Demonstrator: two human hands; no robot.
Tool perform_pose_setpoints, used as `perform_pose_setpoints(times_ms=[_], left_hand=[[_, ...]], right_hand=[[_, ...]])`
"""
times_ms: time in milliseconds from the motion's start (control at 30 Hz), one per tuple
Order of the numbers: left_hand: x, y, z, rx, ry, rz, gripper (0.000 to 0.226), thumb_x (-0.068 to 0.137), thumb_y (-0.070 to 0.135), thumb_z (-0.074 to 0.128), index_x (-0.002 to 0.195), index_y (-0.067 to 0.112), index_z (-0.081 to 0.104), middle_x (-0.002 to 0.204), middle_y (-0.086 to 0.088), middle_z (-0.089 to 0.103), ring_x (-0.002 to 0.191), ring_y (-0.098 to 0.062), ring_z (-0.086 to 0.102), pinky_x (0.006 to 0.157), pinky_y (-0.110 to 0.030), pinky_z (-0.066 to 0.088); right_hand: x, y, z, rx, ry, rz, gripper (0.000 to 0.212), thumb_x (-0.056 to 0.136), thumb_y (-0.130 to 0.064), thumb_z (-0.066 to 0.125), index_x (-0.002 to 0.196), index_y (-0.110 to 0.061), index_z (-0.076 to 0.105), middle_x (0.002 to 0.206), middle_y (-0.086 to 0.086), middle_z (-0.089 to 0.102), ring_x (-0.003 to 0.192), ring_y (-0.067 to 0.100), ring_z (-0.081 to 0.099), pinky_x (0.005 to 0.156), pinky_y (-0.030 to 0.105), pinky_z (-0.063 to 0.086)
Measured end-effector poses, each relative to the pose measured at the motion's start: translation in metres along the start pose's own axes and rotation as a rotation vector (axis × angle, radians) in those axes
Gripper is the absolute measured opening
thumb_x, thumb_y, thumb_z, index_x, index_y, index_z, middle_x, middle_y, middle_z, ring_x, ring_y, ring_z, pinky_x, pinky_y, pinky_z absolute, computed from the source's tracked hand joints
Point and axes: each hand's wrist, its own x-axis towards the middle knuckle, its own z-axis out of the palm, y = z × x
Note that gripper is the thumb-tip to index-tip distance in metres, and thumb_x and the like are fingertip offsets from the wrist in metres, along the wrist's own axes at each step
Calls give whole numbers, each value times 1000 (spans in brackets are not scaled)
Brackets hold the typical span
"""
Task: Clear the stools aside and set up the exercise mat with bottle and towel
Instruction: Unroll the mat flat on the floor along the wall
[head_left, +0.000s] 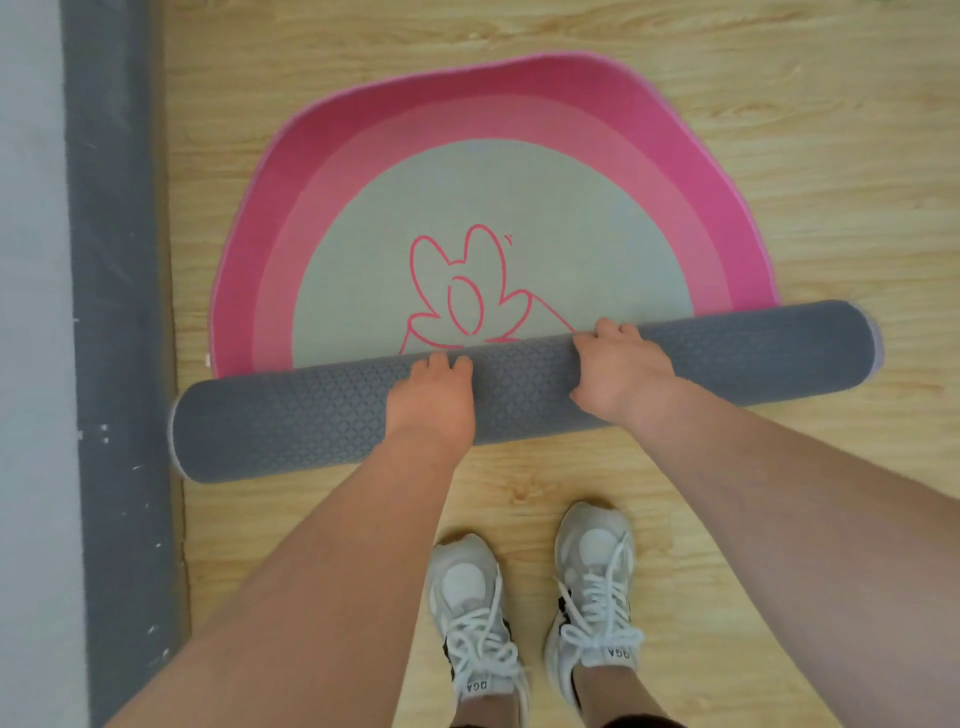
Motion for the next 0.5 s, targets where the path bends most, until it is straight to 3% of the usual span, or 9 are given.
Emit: perform_pose_setpoints(times_ms=[67, 200, 400, 500], left_hand=[[-15, 3, 2, 33, -7, 41, 42, 93, 16, 48, 133, 15, 40, 131, -11, 41, 122, -28, 41, 85, -41, 44], [-45, 6, 17, -8, -133, 89, 42, 93, 14, 47, 135, 12, 39, 145, -9, 32, 130, -28, 34, 101, -41, 39], [-88, 19, 39, -96, -129, 21, 39, 89, 7, 46, 128, 10, 42, 129, -9, 41, 118, -28, 44, 91, -42, 44], [-102, 26, 60, -68, -66, 8, 54, 86, 8, 47, 139, 13, 34, 141, -9, 34, 128, -28, 37, 100, -42, 40]], right_hand=[[-17, 1, 8, 34, 5, 10, 48, 89, -23, 55, 135, -13, 44, 133, 11, 40, 129, 30, 36, 100, 42, 39], [-43, 2, 21, 91, -63, -20, 52, 89, -16, 53, 138, -10, 38, 140, 12, 37, 131, 31, 40, 105, 42, 40], [-77, 2, 50, 55, -103, -10, 76, 88, -23, 61, 151, -16, 19, 152, 16, 19, 131, 37, 39, 103, 46, 42], [-93, 6, 73, 77, -155, -25, 90, 88, -24, 61, 155, -18, 2, 154, 15, 19, 133, 36, 40, 105, 45, 41]])
